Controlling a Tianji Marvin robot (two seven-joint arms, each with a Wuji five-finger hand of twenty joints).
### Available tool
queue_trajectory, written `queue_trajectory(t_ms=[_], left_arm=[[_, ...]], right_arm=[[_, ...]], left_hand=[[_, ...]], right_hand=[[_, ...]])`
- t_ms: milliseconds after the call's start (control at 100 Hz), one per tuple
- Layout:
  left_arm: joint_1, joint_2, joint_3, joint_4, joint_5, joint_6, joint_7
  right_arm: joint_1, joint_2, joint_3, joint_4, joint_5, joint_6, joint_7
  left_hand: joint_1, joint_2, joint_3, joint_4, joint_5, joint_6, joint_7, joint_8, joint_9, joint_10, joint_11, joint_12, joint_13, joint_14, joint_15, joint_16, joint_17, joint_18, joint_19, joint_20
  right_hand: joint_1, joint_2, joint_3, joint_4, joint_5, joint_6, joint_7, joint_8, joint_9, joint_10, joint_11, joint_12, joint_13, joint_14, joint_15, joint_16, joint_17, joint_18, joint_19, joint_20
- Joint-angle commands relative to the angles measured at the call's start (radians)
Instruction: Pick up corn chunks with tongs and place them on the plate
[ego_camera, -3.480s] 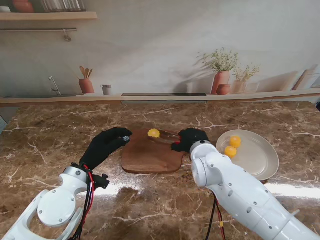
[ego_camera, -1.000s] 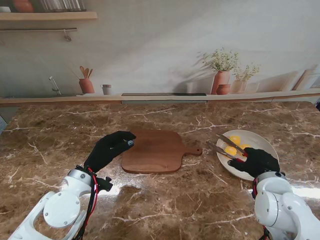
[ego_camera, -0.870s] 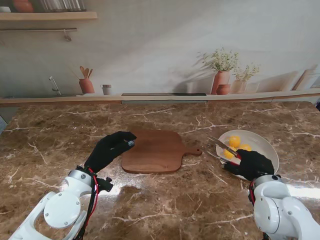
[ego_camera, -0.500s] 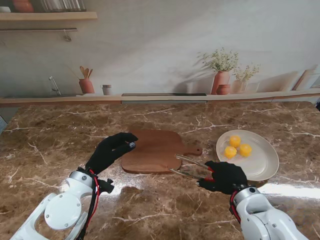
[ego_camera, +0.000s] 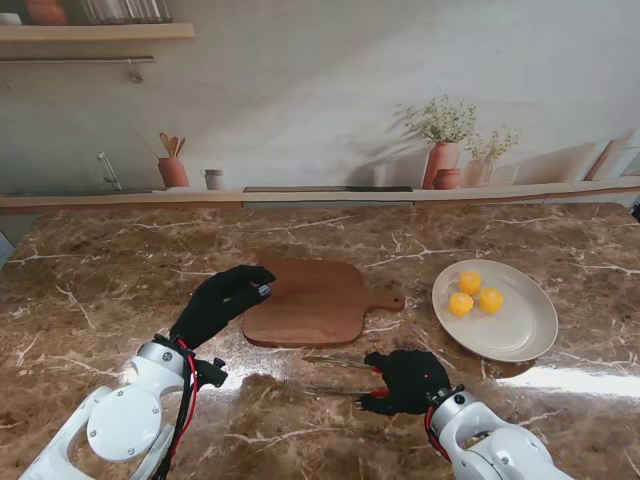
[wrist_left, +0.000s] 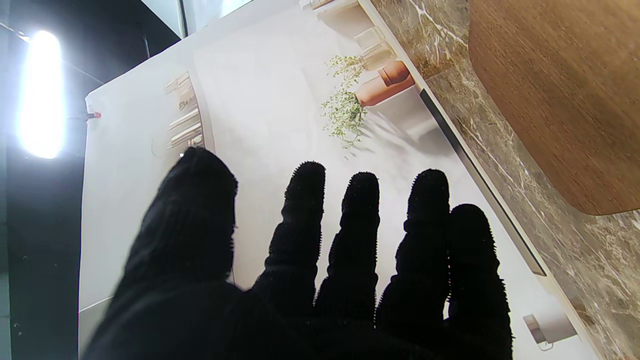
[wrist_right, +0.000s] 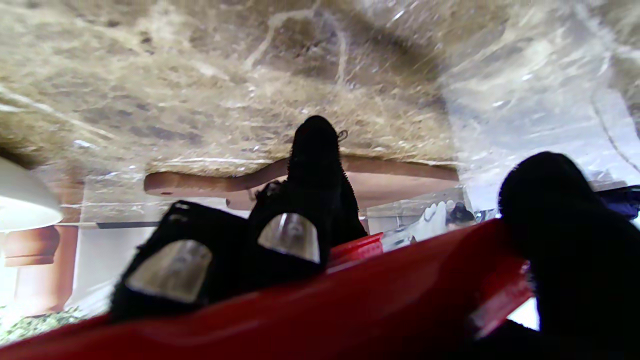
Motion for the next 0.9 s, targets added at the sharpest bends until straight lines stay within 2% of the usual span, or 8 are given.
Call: queue_trajectory(t_ms=[0,150,250,400,430,590,680,890], left_arm=[[0.006,0.002,0.001,0.002,0.001,-0.003,0.000],[0.005,0.000,-0.002,0.000,0.002,-0.004,0.008],[0.007,0.000,-0.004,-0.001,0.004,-0.004,0.010],[0.010,-0.001,-0.005,-0.001,0.017,-0.003,0.016],[0.010,-0.001,-0.006,-0.001,0.017,-0.003,0.017],[0.014,0.000,-0.009,-0.004,0.018,0.001,0.014],[0.016,0.000,-0.012,-0.007,0.019,0.000,0.015],[0.019,-0.001,-0.013,-0.008,0.022,-0.004,0.019]], right_arm=[[0.028,-0.002,-0.025,0.028,-0.001,0.018,0.026],[0.072,0.005,-0.069,0.050,-0.029,0.028,0.040],[0.095,0.011,-0.093,0.059,-0.043,0.029,0.073],[0.119,0.016,-0.124,0.075,-0.044,0.031,0.106],[0.122,0.016,-0.129,0.077,-0.042,0.031,0.113],[0.125,0.020,-0.138,0.073,-0.034,0.039,0.160],[0.118,0.020,-0.134,0.063,-0.034,0.041,0.166],[0.104,0.019,-0.122,0.042,-0.036,0.047,0.180]], left_hand=[[0.003,0.030,-0.037,0.039,-0.027,-0.015,-0.016,0.003,-0.019,-0.030,-0.017,-0.004,-0.021,-0.016,-0.018,-0.012,-0.017,-0.072,-0.024,-0.002],[0.005,0.030,-0.036,0.039,-0.028,-0.014,-0.017,0.002,-0.020,-0.029,-0.018,-0.005,-0.022,-0.018,-0.019,-0.012,-0.018,-0.071,-0.024,-0.002],[0.004,0.031,-0.037,0.039,-0.029,-0.016,-0.018,0.002,-0.020,-0.028,-0.018,-0.005,-0.022,-0.018,-0.019,-0.013,-0.019,-0.071,-0.025,-0.003],[0.004,0.031,-0.038,0.039,-0.029,-0.015,-0.018,0.002,-0.021,-0.030,-0.020,-0.005,-0.022,-0.018,-0.020,-0.013,-0.019,-0.071,-0.025,-0.002],[0.005,0.031,-0.037,0.039,-0.029,-0.016,-0.018,0.002,-0.021,-0.032,-0.020,-0.006,-0.024,-0.019,-0.021,-0.014,-0.019,-0.071,-0.025,-0.002],[0.005,0.031,-0.038,0.038,-0.029,-0.017,-0.020,0.002,-0.021,-0.032,-0.020,-0.006,-0.024,-0.020,-0.022,-0.015,-0.019,-0.072,-0.027,-0.003],[0.005,0.031,-0.039,0.039,-0.030,-0.016,-0.020,0.002,-0.021,-0.034,-0.020,-0.006,-0.023,-0.020,-0.022,-0.015,-0.019,-0.073,-0.028,-0.003],[0.003,0.032,-0.040,0.038,-0.029,-0.019,-0.018,0.003,-0.020,-0.034,-0.019,-0.006,-0.021,-0.021,-0.021,-0.014,-0.017,-0.073,-0.027,-0.003]], right_hand=[[-0.033,0.071,0.021,0.049,-0.013,-0.038,-0.004,-0.005,-0.013,-0.040,0.001,0.007,0.050,-0.074,0.039,-0.030,0.010,-0.119,0.285,0.038],[-0.035,0.063,-0.009,0.057,-0.042,-0.059,-0.026,0.001,-0.050,-0.052,-0.012,0.005,0.048,-0.056,-0.024,-0.061,0.001,-0.107,0.237,0.015],[-0.042,0.063,-0.024,0.061,-0.064,-0.078,-0.042,0.007,-0.087,-0.060,-0.025,0.004,-0.011,-0.032,-0.066,-0.062,-0.037,-0.089,0.191,0.000],[-0.052,0.060,-0.046,0.067,-0.093,-0.092,-0.079,0.027,-0.138,-0.064,-0.051,0.000,-0.104,0.002,-0.135,-0.025,-0.135,-0.067,0.138,0.022],[-0.053,0.059,-0.055,0.071,-0.095,-0.093,-0.095,0.042,-0.148,-0.062,-0.064,-0.007,-0.122,0.014,-0.166,-0.001,-0.153,-0.065,0.118,0.045],[-0.078,0.052,-0.076,0.075,-0.126,-0.102,-0.124,0.060,-0.206,-0.057,-0.130,-0.047,-0.226,0.065,-0.312,-0.010,-0.269,-0.045,0.021,0.049],[-0.101,0.043,-0.084,0.079,-0.141,-0.112,-0.147,0.078,-0.242,-0.051,-0.196,-0.102,-0.293,0.105,-0.473,-0.029,-0.375,0.020,-0.095,0.047],[-0.144,0.035,-0.072,0.082,-0.166,-0.106,-0.172,0.100,-0.300,-0.037,-0.281,-0.178,-0.377,0.160,-0.714,-0.087,-0.510,0.105,-0.290,0.049]])
